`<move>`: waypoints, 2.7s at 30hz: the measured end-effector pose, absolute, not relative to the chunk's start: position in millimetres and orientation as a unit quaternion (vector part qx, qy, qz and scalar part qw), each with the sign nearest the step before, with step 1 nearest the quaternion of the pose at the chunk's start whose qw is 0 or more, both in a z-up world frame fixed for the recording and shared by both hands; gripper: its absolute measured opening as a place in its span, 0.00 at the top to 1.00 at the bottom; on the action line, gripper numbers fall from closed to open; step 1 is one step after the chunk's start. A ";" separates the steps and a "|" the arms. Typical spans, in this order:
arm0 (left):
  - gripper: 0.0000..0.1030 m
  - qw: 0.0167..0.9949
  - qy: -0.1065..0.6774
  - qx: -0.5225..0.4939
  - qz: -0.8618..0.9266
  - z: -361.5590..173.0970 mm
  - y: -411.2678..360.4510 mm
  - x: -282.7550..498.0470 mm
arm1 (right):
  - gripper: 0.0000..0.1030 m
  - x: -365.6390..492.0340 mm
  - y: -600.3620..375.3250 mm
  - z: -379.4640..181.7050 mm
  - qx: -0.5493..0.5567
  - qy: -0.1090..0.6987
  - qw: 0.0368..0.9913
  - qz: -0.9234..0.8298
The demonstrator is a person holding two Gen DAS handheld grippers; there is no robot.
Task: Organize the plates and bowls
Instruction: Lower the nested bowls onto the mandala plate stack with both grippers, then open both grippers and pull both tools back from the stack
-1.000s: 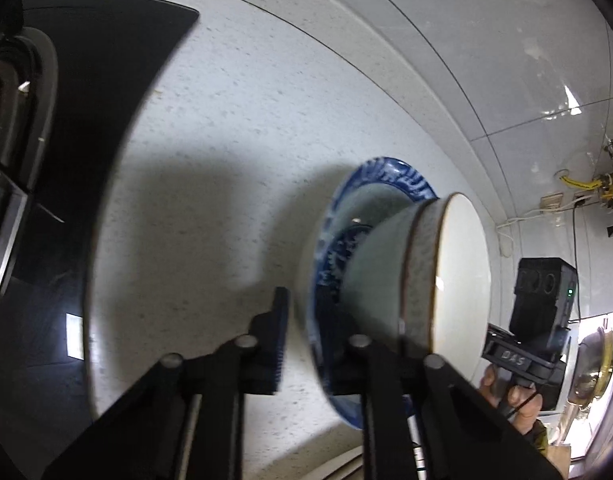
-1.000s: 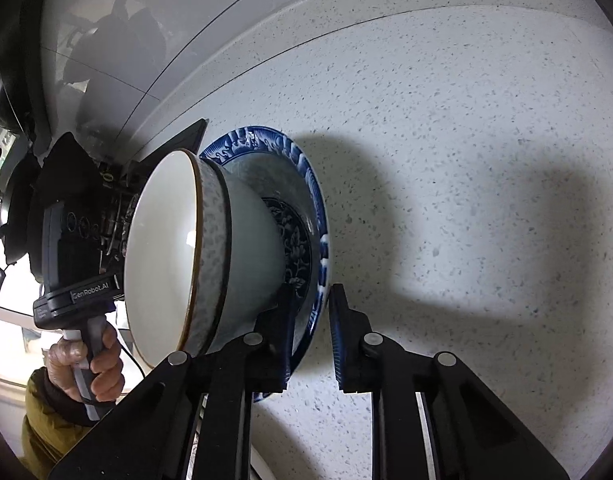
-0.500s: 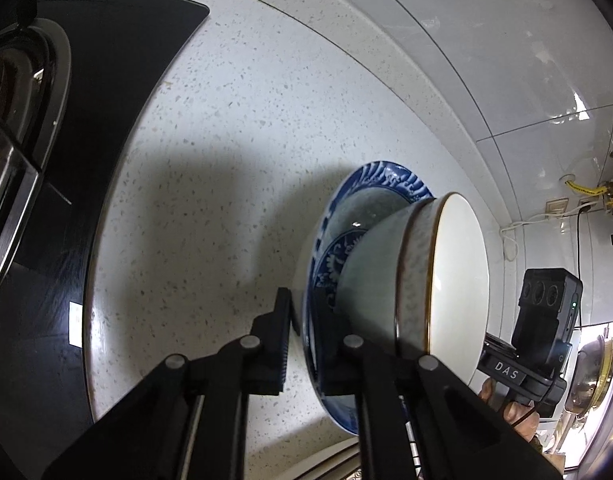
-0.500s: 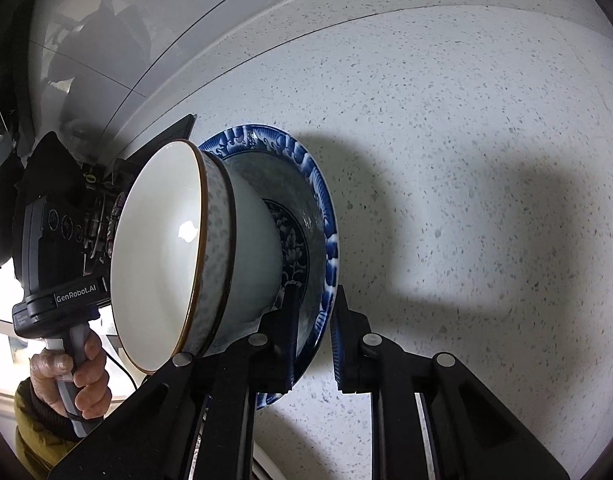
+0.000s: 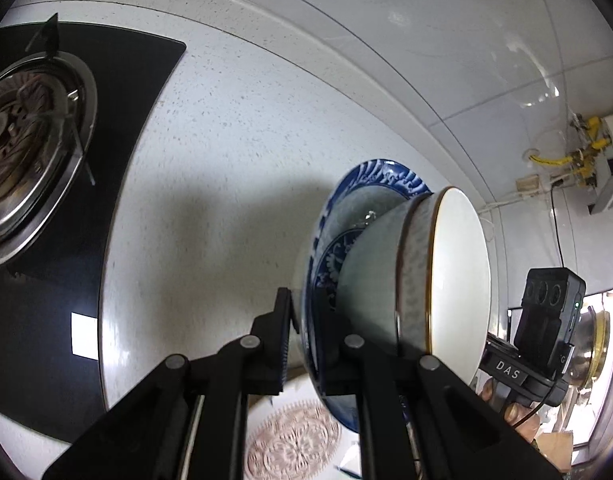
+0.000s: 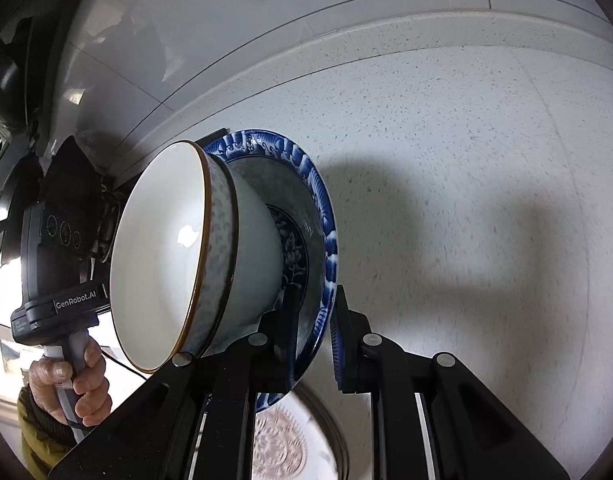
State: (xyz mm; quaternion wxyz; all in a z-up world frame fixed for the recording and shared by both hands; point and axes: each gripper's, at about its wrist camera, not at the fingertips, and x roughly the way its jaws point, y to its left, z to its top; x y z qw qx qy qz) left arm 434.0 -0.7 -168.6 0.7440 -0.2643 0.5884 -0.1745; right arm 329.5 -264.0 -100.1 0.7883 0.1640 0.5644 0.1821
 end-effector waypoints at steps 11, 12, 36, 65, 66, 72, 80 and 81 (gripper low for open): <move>0.90 0.736 0.599 -0.247 -0.196 -157.5 4.3 321.1 | 0.86 226.7 -256.4 -110.2 0.170 0.570 0.784 0.176; 0.90 0.734 0.602 -0.244 -0.196 -161.6 5.1 313.7 | 0.86 223.4 -254.6 -114.7 0.172 0.572 0.783 0.174; 0.88 0.756 0.596 -0.183 -0.202 -199.5 -14.0 281.1 | 0.86 183.9 -230.2 -147.3 0.131 0.567 0.801 0.137; 0.55 0.865 0.467 -0.092 -0.158 -121.1 3.8 256.5 | 0.05 148.1 -269.6 -88.4 0.120 0.463 0.875 0.075; 0.55 0.873 0.454 -0.087 -0.156 -114.9 4.1 251.6 | 0.03 143.5 -269.7 -85.2 0.116 0.457 0.879 0.072; 0.51 0.910 0.384 -0.059 -0.142 -79.2 1.4 226.2 | 0.01 121.5 -267.6 -61.0 0.075 0.417 0.904 0.049; 0.51 0.943 0.307 -0.035 -0.121 -40.8 3.6 189.2 | 0.01 94.9 -243.4 -27.5 0.002 0.355 0.934 0.034; 0.51 0.946 0.300 -0.032 -0.117 -36.5 4.8 186.4 | 0.01 91.1 -239.5 -22.3 -0.004 0.346 0.938 0.033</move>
